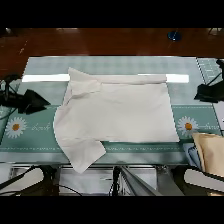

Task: Fold the shirts.

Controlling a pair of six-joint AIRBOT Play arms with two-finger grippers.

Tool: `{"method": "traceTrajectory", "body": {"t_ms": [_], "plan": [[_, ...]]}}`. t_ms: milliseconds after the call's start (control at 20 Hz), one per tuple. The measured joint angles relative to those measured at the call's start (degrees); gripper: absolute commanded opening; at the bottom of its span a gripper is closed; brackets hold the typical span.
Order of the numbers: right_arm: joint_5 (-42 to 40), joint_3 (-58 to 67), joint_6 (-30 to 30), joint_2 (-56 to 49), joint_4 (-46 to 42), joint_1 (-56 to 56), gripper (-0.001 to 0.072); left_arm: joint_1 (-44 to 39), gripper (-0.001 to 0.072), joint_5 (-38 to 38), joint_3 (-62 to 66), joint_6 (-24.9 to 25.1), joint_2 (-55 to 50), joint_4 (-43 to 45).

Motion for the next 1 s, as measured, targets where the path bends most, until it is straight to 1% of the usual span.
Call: {"method": "traceTrajectory", "body": {"t_ms": [100,150,200,350,600,750,1000], "plan": [[-1.0,-5.1,-0.8,3.2,1.2,-1.0,0.0368,3.0,0.0457,0.5,-7.0,0.9,5.9,0.9],[-1.4,-7.2,-1.2,4.6,1.8,-1.4,0.0370,4.6,0.0491,0.5,-10.4,1.4,8.7,2.1],[-2.0,-8.7,-1.5,5.8,2.3,-1.6,0.0417,6.1,0.0572,0.4,-13.4,1.9,11.1,3.5],[-2.6,-11.4,-2.7,7.9,4.7,-2.0,0.0424,9.4,0.0574,0.6,-20.1,2.5,15.7,8.4],[-2.6,-12.7,-3.5,9.0,6.5,-2.2,0.0424,11.3,0.0574,1.6,-26.8,4.4,17.9,10.1],[-2.4,-12.9,-3.8,9.1,6.9,-2.2,0.0424,11.0,0.0574,2.0,-28.9,5.4,16.9,10.3],[-2.4,-13.0,-4.0,9.2,7.0,-2.2,0.0424,10.8,0.0571,3.0,-29.6,6.1,11.8,10.5]]}}
